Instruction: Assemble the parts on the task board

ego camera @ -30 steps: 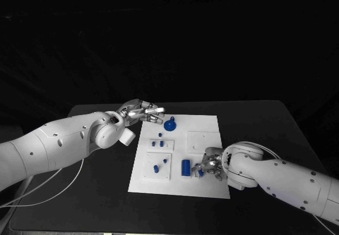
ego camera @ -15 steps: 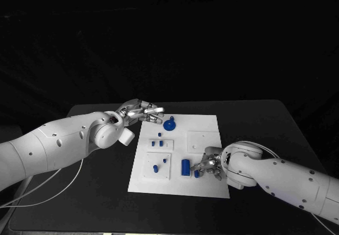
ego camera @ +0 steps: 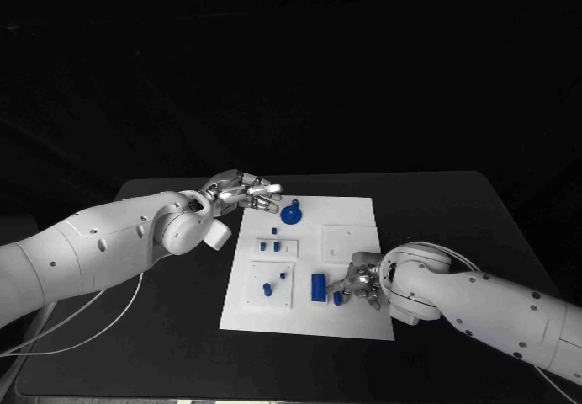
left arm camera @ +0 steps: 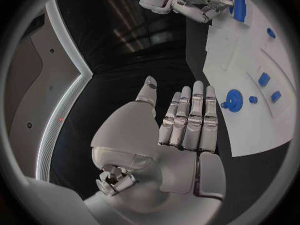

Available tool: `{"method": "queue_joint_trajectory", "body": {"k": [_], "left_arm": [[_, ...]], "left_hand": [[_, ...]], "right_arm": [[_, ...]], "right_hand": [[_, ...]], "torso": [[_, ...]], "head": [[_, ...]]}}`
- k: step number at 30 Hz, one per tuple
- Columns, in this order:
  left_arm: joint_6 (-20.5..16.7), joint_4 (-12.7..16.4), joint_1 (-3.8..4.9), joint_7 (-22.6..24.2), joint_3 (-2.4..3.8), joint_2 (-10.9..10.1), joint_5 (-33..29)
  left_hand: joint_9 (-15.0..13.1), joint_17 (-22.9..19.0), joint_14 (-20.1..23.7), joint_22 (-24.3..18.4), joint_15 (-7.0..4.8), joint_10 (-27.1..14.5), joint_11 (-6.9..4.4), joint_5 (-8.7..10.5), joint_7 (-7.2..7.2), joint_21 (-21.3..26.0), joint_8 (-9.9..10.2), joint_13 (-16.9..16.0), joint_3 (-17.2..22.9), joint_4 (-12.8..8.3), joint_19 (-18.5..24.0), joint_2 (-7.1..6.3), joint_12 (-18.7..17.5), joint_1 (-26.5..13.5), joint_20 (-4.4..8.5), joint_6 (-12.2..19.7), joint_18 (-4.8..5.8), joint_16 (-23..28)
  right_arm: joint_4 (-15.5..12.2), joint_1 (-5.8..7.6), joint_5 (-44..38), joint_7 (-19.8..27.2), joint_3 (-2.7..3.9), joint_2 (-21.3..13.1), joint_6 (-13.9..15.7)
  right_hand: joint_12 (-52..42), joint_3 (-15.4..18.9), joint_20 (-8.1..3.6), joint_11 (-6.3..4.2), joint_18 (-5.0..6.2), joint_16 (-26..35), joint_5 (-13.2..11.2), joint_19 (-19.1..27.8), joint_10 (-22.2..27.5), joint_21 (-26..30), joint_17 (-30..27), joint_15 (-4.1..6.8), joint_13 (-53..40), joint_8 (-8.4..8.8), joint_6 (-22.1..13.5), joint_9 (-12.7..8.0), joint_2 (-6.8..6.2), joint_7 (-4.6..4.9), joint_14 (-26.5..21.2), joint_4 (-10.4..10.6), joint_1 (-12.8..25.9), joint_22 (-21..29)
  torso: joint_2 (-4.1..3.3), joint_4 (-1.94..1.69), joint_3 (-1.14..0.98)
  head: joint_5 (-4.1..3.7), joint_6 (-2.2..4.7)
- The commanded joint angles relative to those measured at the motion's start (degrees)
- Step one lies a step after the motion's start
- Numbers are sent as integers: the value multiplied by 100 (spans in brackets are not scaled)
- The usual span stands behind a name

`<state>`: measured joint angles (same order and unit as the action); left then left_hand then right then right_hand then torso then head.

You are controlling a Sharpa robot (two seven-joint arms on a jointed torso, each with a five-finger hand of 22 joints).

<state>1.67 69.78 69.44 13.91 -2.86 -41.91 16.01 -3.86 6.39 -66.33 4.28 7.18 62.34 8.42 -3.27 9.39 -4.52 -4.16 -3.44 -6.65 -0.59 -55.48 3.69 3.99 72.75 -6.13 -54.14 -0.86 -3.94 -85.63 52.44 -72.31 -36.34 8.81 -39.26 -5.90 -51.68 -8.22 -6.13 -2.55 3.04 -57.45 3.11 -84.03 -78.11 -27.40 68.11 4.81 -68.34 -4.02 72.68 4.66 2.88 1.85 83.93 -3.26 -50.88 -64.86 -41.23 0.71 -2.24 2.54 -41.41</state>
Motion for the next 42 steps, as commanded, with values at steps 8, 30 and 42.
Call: {"method": "queue_joint_trajectory", "body": {"k": [8, 30, 42], "left_arm": [[78, 16, 3, 31, 3, -7, 22], [148, 6, 2, 23, -14, -21, 35], [156, 4, 2, 19, -22, -21, 35]], "left_hand": [[-8, -7, 48, 6, 3, -39, -13, 14, 11, -29, -19, -4, 20, 32, 26, 7, -12, 19, -24, 39, -12, 30], [-7, -3, 50, 5, 3, -41, -13, -2, 12, -29, -18, -4, 51, 6, 29, 30, -12, 46, -26, 41, -13, 30], [-7, -3, 50, 5, 3, -41, -13, -2, 12, -29, -18, -4, 51, 6, 29, 30, -12, 46, -26, 41, -13, 30]], "right_arm": [[-73, -101, 492, 233, -29, -142, -203], [-153, -229, 1131, 873, -26, -476, -330], [-131, -237, 1057, 827, -26, -513, -265]], "right_hand": [[34, -26, -50, 7, 7, 46, -35, -218, 39, 19, -2, 35, 17, 43, -96, 2, 50, 16, 32, -173, -221, 10], [-109, -322, 74, 159, 170, 36, 5, -197, 129, 58, -116, -71, 128, 41, -908, -8, -137, 261, 3, -431, -505, 38], [-142, -596, 68, 140, 158, 16, 15, -199, 131, 39, -118, -62, 139, 39, -822, -18, 63, 232, 3, -676, -576, 36]], "torso": [[4, 9, 1], [2, 7, -7], [1, 0, -1]], "head": [[-14, -6], [-29, -27], [-40, -34]]}}
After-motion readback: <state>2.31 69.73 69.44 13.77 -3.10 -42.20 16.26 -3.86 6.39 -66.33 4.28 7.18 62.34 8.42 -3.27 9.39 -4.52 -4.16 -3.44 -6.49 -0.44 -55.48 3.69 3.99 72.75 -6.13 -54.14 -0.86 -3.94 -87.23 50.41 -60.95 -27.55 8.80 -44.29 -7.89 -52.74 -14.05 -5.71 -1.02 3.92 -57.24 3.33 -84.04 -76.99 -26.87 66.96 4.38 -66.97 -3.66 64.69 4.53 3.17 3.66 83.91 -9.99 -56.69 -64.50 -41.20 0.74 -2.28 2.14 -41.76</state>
